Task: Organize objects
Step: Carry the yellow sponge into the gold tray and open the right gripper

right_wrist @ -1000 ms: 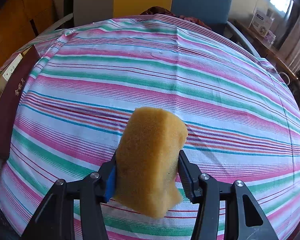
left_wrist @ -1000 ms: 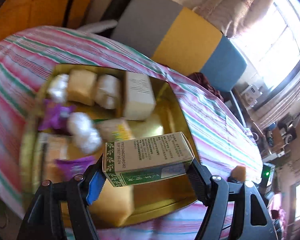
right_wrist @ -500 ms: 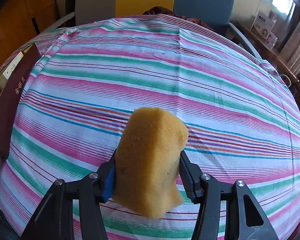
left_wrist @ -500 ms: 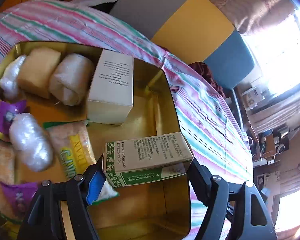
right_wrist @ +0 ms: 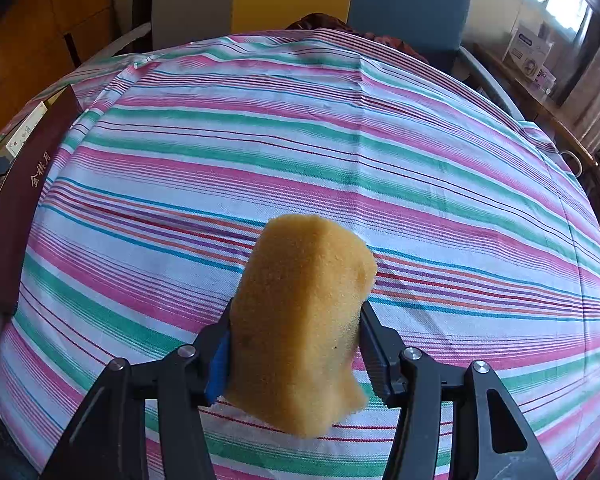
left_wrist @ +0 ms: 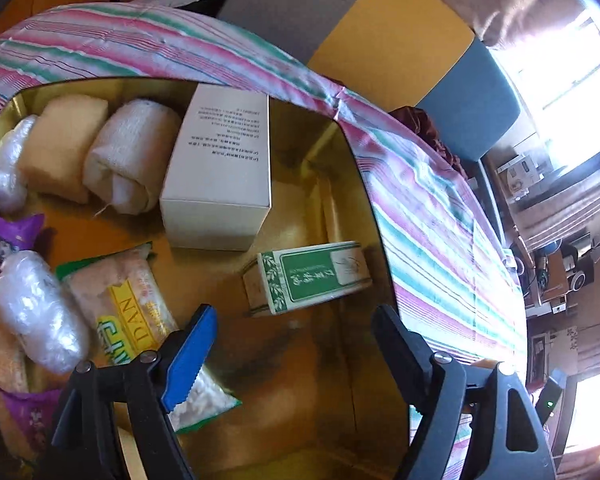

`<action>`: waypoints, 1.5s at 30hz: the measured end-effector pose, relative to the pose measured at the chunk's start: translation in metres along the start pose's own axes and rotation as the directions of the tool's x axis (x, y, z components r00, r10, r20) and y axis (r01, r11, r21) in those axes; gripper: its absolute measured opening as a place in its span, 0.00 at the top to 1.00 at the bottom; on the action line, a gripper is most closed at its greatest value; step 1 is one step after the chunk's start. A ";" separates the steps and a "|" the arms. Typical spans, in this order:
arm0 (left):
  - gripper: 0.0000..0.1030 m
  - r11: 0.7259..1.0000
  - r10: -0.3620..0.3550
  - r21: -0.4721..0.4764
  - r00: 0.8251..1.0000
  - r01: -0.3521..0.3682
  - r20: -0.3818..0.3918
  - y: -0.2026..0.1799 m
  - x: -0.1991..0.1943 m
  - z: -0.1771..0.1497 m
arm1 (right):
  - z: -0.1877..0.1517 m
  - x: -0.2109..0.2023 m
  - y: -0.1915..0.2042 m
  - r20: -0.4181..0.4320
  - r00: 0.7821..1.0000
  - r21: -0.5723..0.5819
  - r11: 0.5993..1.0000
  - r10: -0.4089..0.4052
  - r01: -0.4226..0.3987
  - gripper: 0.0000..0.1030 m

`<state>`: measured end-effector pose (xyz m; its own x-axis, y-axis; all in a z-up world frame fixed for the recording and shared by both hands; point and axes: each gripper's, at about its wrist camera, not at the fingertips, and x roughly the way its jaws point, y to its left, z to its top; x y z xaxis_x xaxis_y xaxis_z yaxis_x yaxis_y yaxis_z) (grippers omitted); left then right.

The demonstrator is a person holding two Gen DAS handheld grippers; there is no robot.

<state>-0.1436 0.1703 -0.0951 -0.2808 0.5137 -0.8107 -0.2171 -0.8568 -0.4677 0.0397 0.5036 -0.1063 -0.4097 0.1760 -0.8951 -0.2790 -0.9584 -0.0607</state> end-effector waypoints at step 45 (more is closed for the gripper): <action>0.26 0.950 0.257 0.072 0.894 -0.303 0.366 0.083 -0.152 -0.079 | 0.046 -0.086 0.229 0.104 0.948 -0.265 0.927 0.300 -0.265 0.50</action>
<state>-0.0448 0.0177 -0.0383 -0.6492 0.2552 -0.7165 -0.1887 -0.9666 -0.1732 -0.0291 0.2792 -0.0228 -0.5623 -0.0976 -0.8212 0.0801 -0.9948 0.0634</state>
